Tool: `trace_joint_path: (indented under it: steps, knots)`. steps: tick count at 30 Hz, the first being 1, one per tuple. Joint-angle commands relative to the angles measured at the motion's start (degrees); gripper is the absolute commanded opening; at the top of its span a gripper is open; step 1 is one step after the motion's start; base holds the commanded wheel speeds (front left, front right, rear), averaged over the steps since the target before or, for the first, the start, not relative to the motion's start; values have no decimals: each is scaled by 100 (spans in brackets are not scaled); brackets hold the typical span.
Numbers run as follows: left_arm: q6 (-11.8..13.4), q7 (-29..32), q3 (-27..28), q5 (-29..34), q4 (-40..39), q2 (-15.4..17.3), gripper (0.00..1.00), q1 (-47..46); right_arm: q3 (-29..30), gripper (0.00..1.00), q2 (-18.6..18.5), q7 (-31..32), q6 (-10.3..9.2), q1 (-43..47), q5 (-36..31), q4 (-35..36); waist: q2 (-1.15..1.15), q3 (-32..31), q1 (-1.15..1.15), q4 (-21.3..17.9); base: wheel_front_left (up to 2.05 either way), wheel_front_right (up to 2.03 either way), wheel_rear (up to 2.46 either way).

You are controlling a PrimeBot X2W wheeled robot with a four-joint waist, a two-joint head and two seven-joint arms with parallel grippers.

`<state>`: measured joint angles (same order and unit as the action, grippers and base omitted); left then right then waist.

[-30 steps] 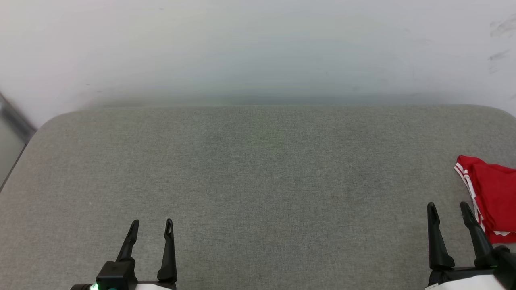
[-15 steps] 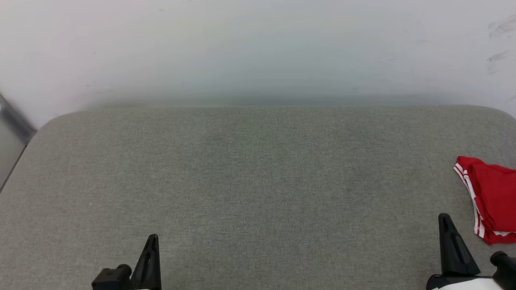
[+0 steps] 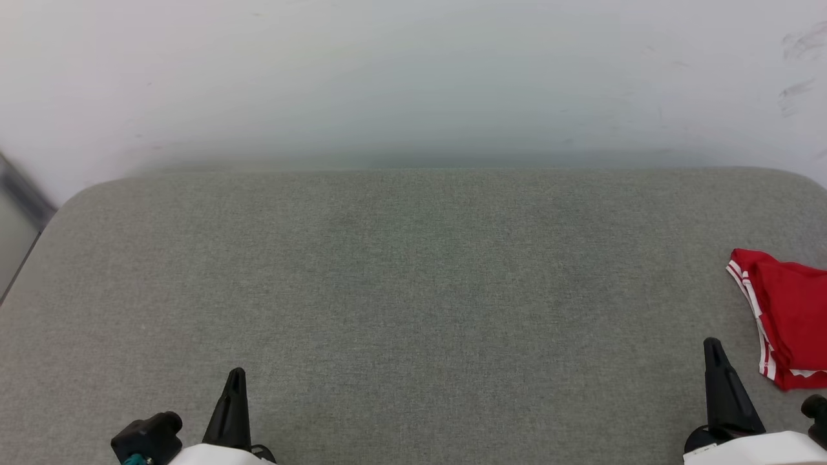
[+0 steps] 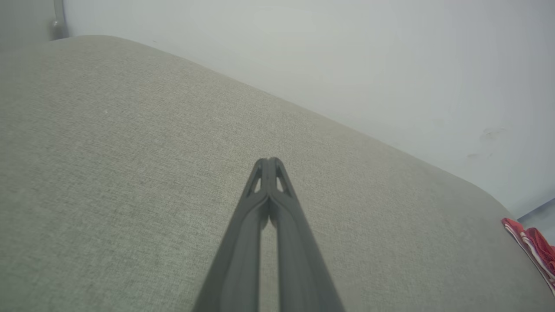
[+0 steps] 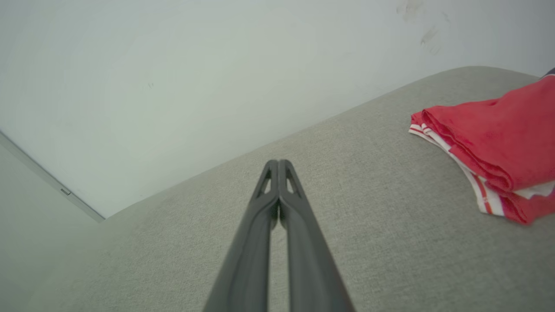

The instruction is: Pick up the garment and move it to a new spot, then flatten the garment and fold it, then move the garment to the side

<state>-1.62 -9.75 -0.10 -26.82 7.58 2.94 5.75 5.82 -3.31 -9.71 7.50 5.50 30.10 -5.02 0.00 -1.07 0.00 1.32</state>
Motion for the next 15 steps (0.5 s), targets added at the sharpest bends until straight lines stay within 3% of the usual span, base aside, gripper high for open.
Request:
trace_joint_path:
  steps: [1,15]
  knots:
    - [-43,30,26,-191,-57,24,0,-164,5,0,-6,38,0,-177,188,48,0,1,0,-1,0,0,0]
    - [-152,334,139,-1475,78,35,0,-379,10,0,-3,348,0,-388,1400,-138,0,18,0,-19,0,0,0]
